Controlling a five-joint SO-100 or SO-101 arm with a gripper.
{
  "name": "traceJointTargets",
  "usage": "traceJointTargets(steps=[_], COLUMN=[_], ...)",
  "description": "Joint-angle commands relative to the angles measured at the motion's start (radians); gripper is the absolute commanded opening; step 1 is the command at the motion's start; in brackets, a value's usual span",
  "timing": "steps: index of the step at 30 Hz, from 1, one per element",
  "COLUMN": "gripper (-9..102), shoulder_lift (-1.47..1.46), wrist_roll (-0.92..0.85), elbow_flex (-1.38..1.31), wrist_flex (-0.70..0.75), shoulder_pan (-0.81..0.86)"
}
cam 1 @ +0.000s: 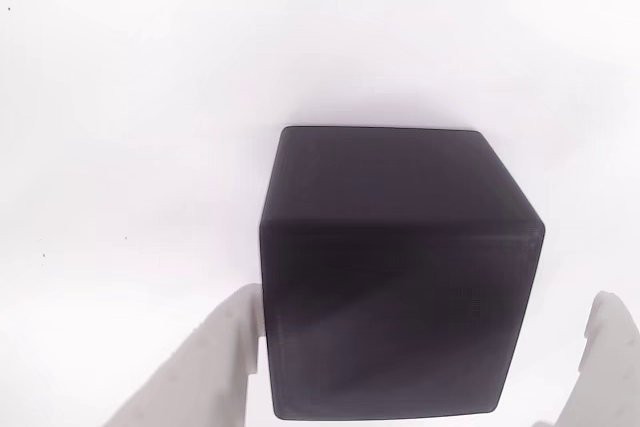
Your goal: Stack 3 Blocks on the chosen place.
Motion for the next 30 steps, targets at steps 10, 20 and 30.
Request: traceJointTargets(steps=[10,20,30], gripper=[32,21,21], shoulder_lift=[-0.054,0.008,0.275], wrist_roll=[0.009,0.015,0.011], elbow_flex=[-0.069,-0.021,0.143], wrist_flex=[-0.002,-0.002,-0.002], shoulder_pan=[-0.015,-0.012,0.170])
